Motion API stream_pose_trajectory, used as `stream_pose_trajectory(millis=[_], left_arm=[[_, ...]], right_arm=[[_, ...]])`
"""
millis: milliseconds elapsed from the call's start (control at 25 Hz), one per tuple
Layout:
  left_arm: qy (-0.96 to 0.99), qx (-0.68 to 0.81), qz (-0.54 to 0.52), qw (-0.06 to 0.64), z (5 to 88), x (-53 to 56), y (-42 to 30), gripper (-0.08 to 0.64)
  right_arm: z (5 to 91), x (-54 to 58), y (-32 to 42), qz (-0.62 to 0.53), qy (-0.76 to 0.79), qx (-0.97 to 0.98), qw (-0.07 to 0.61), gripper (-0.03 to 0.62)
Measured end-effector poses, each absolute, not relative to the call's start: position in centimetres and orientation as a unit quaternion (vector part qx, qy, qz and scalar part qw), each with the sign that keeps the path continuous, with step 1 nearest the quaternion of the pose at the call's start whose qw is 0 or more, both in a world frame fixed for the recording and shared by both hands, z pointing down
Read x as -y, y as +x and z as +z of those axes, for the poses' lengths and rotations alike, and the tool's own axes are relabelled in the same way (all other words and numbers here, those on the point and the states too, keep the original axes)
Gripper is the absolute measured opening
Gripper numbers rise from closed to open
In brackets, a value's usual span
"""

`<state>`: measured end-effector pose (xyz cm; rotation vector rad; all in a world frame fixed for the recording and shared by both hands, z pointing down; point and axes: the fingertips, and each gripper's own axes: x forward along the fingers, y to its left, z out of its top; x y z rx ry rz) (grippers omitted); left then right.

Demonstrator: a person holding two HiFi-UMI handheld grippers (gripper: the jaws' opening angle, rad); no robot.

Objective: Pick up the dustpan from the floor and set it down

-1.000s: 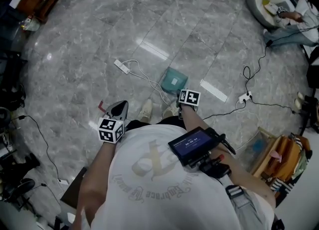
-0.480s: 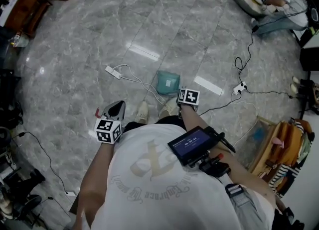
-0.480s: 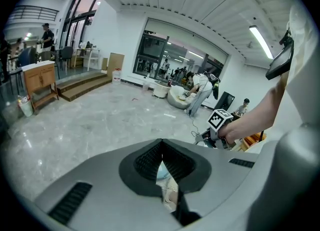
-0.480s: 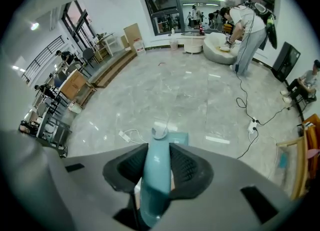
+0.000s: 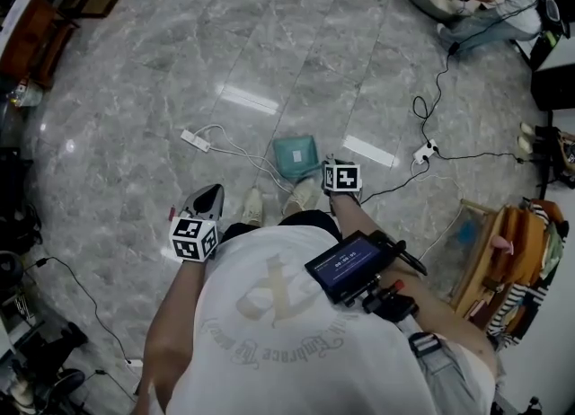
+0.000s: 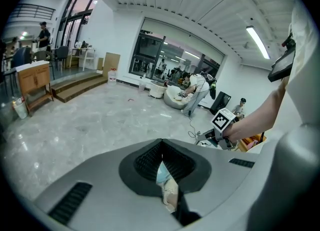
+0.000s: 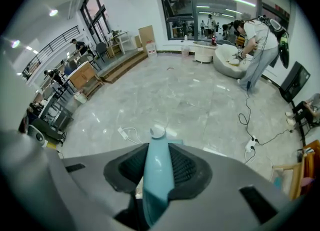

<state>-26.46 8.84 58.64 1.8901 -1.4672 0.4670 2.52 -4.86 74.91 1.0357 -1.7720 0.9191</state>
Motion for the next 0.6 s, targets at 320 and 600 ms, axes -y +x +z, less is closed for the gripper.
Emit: stream_pose_trajectory(millis=[320,600], left_arm=[[0.742,0.549,0.174,0.343,59.2,-7.4,-25.4,0.012],[0.749,0.545,0.169,0.336,59.8,-5.8,-24.8,0.012]], right_arm=[[73.6,4.6,2.0,0.305,0.366,0.758,0.446,0.124],[71.7,5.8,0.8,0.261,0.325,0.793,0.445,0.124]])
